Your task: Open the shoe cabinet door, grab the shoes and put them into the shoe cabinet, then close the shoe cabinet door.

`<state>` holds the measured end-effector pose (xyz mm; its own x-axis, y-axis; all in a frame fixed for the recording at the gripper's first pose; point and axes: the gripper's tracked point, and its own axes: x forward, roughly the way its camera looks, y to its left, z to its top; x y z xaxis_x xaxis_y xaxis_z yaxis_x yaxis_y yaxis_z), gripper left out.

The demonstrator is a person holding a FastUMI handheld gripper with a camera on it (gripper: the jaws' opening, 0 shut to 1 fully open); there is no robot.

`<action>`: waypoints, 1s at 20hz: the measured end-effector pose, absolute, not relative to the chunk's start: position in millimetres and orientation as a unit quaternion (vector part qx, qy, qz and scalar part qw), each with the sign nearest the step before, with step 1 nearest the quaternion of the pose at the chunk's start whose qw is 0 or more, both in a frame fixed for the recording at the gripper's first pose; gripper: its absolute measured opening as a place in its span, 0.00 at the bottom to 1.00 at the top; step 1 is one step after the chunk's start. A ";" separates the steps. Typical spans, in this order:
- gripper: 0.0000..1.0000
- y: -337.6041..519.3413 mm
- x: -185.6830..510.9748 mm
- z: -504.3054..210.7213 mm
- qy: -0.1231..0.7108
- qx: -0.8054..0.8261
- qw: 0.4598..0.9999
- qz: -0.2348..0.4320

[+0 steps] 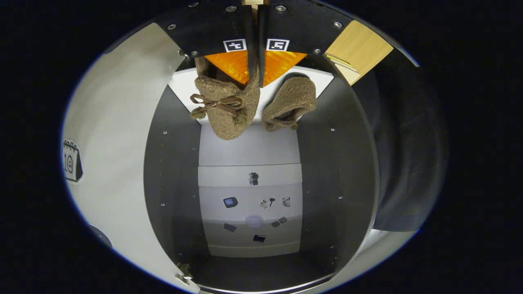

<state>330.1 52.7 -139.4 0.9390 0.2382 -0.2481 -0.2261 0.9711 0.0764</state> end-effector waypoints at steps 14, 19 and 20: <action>0.04 45.1 467.9 -173.3 0.204 -0.056 0.972 0.098; 0.13 48.0 478.4 -180.9 0.220 -0.044 0.971 0.084; 0.15 48.0 479.5 -180.5 0.218 -0.041 0.972 0.082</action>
